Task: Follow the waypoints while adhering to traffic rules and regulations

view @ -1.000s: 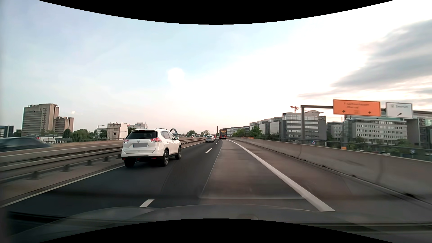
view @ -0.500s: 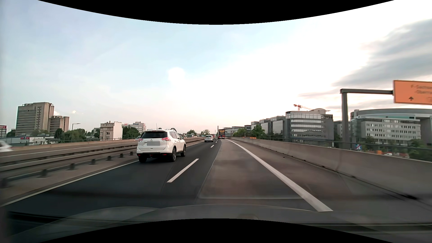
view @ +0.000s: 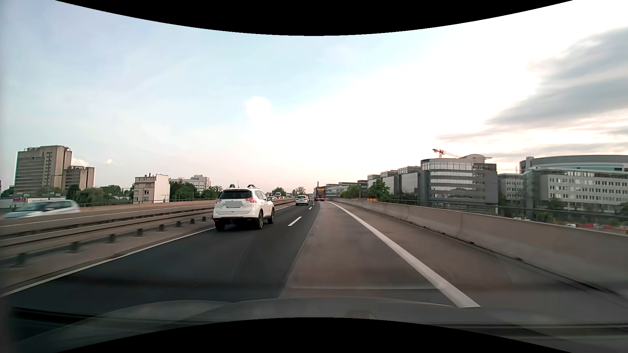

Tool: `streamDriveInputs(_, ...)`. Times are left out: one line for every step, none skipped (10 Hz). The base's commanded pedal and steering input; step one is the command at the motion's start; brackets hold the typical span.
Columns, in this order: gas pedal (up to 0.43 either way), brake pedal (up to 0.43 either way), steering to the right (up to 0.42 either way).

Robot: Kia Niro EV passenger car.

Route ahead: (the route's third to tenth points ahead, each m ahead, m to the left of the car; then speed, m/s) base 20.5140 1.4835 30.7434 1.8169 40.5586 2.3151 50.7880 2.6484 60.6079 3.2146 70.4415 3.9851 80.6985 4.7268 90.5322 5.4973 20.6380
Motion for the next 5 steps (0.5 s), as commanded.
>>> streamDriveInputs(0.157, 0.0, -0.007)
streamDriveInputs(0.157, 0.0, -0.007)
streamDriveInputs(0.157, 0.0, -0.007)
streamDriveInputs(0.157, 0.0, -0.007)
streamDriveInputs(0.157, 0.0, -0.007)
